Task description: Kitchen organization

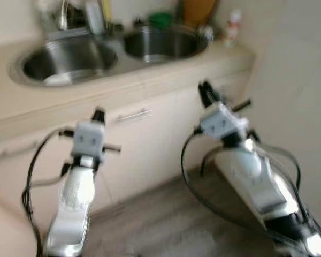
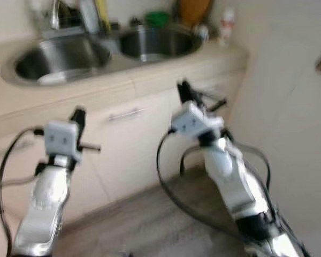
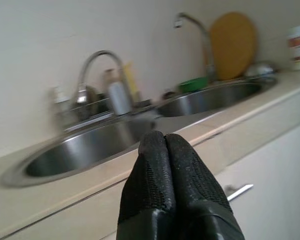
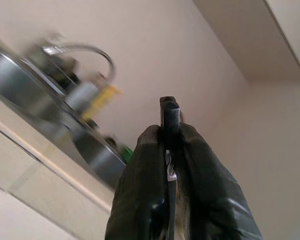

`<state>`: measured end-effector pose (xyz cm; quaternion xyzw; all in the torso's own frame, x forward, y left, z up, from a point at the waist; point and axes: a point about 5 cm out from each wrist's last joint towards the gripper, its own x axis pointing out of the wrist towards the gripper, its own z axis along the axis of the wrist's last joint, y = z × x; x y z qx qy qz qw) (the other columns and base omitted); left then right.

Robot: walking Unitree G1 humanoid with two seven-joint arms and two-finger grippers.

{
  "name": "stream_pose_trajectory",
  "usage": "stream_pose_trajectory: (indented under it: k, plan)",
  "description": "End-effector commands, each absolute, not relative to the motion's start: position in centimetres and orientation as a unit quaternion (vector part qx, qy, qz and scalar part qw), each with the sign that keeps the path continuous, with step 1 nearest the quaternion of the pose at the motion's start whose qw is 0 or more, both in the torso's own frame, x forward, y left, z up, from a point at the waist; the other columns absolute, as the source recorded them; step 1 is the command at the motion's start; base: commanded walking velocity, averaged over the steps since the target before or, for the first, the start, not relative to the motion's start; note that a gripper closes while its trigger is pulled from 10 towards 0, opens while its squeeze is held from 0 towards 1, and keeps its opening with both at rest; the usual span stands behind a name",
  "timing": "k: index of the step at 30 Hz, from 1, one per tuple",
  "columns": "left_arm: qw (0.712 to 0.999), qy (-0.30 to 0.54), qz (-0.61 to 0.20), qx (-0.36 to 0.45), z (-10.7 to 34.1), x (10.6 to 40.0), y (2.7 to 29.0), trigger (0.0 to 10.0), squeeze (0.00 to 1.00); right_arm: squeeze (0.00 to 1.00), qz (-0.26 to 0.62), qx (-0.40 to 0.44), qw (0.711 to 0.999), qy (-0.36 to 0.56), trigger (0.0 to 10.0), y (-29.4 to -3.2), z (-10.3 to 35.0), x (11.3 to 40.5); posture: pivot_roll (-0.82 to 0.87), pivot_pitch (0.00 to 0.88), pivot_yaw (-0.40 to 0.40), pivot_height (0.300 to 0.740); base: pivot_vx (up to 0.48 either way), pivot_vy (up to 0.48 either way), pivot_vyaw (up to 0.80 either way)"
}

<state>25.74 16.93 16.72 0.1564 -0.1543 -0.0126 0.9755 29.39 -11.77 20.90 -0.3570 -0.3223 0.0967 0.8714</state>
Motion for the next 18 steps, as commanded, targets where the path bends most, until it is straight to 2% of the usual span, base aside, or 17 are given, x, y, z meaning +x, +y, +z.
stream_pose_trajectory:
  k: [1,5,10,11,12,13,14,18]
  plan:
    - [0.971,-0.170,0.000,0.167,17.2,25.5,17.4,10.0,0.00,0.00,0.113,-0.369,0.847,-0.365,0.0,-10.2,21.7,29.1,0.00,0.011,-0.063,0.740,0.000,0.000,0.80]
    - [0.967,-0.195,0.017,0.166,18.1,25.5,17.7,10.0,0.00,0.00,0.103,-0.359,0.822,-0.429,0.0,-9.3,22.9,28.4,0.01,0.010,-0.067,0.740,0.440,0.000,0.80]
    - [0.965,-0.203,0.015,0.166,18.3,25.5,17.6,10.0,0.00,0.00,0.074,-0.336,0.814,-0.469,0.0,-9.3,24.6,28.4,0.01,0.005,-0.063,0.740,0.475,0.000,0.80]
    - [0.964,-0.205,0.012,0.166,18.4,25.5,17.4,10.0,0.00,0.00,0.058,-0.321,0.813,-0.483,0.0,-9.5,25.4,28.5,0.01,0.004,-0.062,0.740,0.469,0.000,0.00]
    - [0.964,-0.206,0.011,0.166,18.4,25.5,17.4,10.0,0.00,0.00,0.047,-0.314,0.813,-0.489,4.5,-9.7,25.9,28.7,0.01,0.004,-0.062,0.740,0.465,0.000,0.00]
    - [0.964,-0.206,0.011,0.166,18.4,25.5,17.4,10.0,0.00,0.00,0.047,-0.314,0.813,-0.489,4.5,-9.7,25.9,28.7,0.01,0.004,-0.062,0.740,0.465,0.000,0.00]
    - [0.964,-0.207,0.010,0.166,18.4,25.5,17.3,10.0,0.00,0.00,0.029,-0.307,0.812,-0.496,10.0,-9.9,26.6,28.9,0.01,0.000,-0.061,0.740,0.461,0.000,0.00]
    - [0.964,-0.209,0.010,0.166,18.3,25.6,17.4,10.0,0.00,0.00,0.019,-0.302,0.802,-0.516,10.0,-9.8,27.1,29.0,0.01,0.000,-0.059,0.740,0.454,0.000,0.00]
